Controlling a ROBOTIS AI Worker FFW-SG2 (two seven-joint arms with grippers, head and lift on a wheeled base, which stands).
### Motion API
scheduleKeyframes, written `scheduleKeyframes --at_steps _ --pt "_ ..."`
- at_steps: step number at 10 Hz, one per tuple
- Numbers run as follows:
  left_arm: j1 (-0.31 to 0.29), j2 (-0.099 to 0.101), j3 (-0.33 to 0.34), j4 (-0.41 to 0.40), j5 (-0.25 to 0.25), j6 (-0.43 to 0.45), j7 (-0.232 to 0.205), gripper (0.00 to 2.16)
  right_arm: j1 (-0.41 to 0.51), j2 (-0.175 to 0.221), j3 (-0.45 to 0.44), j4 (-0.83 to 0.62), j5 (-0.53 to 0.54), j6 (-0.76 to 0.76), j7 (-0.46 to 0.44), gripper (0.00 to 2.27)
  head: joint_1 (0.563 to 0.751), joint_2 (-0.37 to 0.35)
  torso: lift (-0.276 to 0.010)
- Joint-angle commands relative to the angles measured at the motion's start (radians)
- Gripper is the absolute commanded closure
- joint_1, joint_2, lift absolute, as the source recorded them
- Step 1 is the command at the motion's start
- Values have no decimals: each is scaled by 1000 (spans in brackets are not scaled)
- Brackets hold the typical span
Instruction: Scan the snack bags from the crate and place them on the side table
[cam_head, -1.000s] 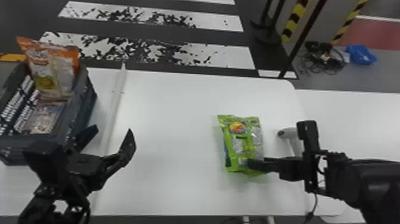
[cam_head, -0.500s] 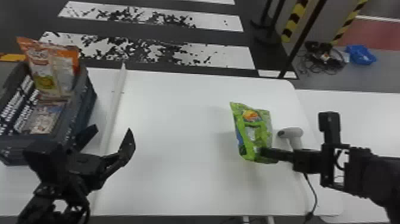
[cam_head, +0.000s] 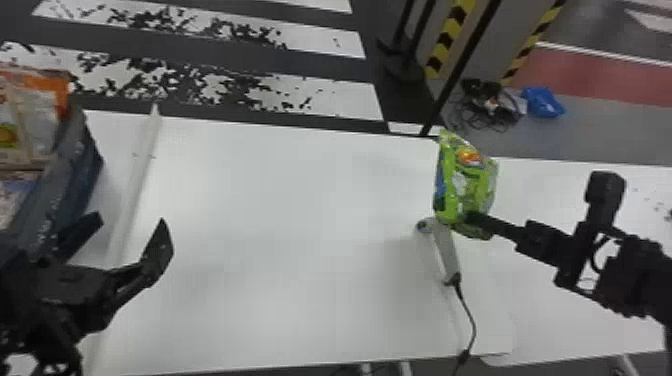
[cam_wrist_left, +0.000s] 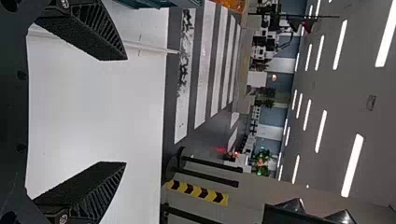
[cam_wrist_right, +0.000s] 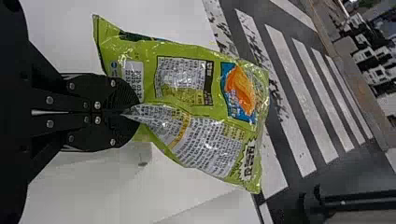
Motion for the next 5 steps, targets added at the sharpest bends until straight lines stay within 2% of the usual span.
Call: scheduleKeyframes --at_steps 1,2,5 --pt "0 0 0 -2 0 0 0 66 -3 -3 -65 66 -29 -72 -34 2256 695 -295 -81" --pt "0 2 -2 -2 0 0 0 66 -5 -3 -86 118 -41 -136 -77 2256 695 -337 -81" --pt "7 6 -3 -12 0 0 0 66 -28 -11 -100 306 -53 -336 -187 2256 695 -350 -81"
